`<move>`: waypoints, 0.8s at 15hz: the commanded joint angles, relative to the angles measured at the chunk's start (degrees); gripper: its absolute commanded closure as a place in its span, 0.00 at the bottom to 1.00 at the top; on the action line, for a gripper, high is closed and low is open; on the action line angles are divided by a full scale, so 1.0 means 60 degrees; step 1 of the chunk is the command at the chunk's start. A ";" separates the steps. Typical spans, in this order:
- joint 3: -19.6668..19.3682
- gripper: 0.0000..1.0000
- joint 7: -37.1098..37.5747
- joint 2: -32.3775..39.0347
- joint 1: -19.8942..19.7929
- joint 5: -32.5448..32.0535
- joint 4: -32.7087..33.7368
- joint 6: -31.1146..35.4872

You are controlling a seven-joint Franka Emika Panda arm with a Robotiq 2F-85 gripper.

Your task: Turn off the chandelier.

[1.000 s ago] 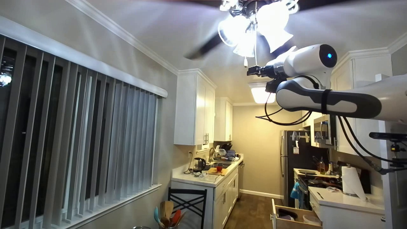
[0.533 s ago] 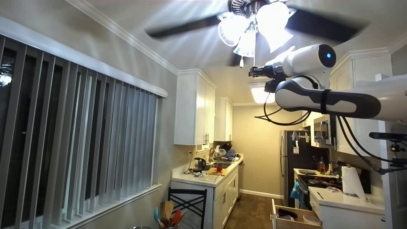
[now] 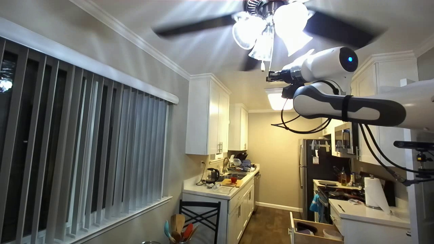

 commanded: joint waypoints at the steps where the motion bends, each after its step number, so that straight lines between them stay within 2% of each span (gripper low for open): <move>1: 0.0053 0.92 0.0072 0.0080 -0.0044 0.0032 0.0226 -0.0334; 5: -0.0179 0.92 -0.0261 -0.0102 0.0119 0.0148 0.0036 -0.1909; 8: -0.0223 0.92 -0.0218 -0.0073 0.0085 0.0107 0.0408 -0.2557; 9: -0.0817 0.92 0.0155 0.0093 0.0961 -0.0542 0.0526 -0.2741; 12: -0.1331 0.92 0.0259 0.0306 0.1857 -0.0803 0.0731 -0.2478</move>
